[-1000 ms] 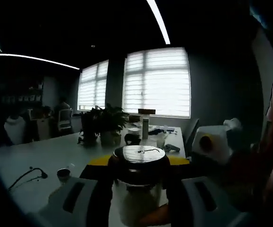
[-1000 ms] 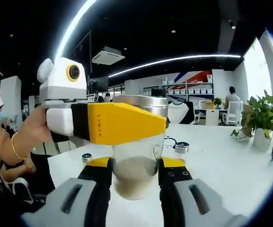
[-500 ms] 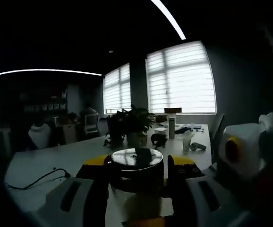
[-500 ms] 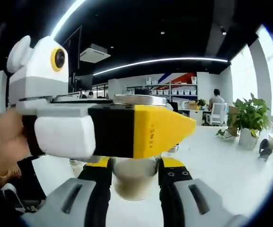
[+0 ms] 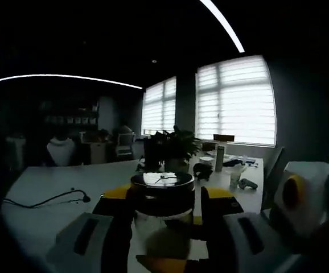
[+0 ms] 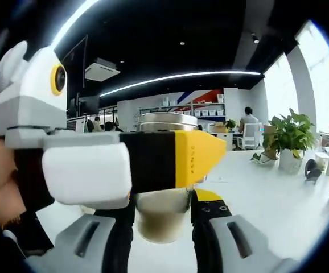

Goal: Rotate the seasoning bottle until the label or dispensing opening points toward the visible target arrow and the bottle remains upright within the marked orientation range

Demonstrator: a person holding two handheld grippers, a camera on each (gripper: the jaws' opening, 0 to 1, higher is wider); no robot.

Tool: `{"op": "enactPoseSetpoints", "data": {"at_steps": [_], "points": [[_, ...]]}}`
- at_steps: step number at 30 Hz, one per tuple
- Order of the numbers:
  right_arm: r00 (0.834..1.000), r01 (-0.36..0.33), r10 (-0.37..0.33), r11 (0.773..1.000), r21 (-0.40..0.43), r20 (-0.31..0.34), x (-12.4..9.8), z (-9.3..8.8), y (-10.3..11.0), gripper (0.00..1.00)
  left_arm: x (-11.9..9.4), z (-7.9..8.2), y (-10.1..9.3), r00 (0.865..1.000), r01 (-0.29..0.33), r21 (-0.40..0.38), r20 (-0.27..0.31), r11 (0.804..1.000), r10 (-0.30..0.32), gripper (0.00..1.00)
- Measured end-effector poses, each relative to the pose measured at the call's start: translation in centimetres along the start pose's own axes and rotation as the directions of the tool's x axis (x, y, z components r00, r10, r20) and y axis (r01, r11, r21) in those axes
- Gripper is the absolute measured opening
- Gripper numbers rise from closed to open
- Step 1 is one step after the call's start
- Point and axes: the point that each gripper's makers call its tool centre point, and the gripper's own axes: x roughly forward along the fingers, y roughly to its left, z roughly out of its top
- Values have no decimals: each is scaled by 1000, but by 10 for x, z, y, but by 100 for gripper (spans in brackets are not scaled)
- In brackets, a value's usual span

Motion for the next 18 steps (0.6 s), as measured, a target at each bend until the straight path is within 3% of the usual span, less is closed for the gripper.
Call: {"op": "enactPoseSetpoints", "data": {"at_steps": [2,4,9,18], "points": [[1000,9,-9,1000,-11,8,0,0,3,36,-2,0,3,999,-37,15,7,999,37,49],[1000,8,-8,1000,-9,11,0,1,4,36,-5,4,13,992,-120,69,35,990,118,46],[1000,0,-1,1000,10,31,1,4,7,36,-3,5,4,992,-124,73,43,990,121,52],[998,15,-14,1000,-4,63,-2,7,9,35,-7,2,2,983,-183,71,39,980,181,58]]}}
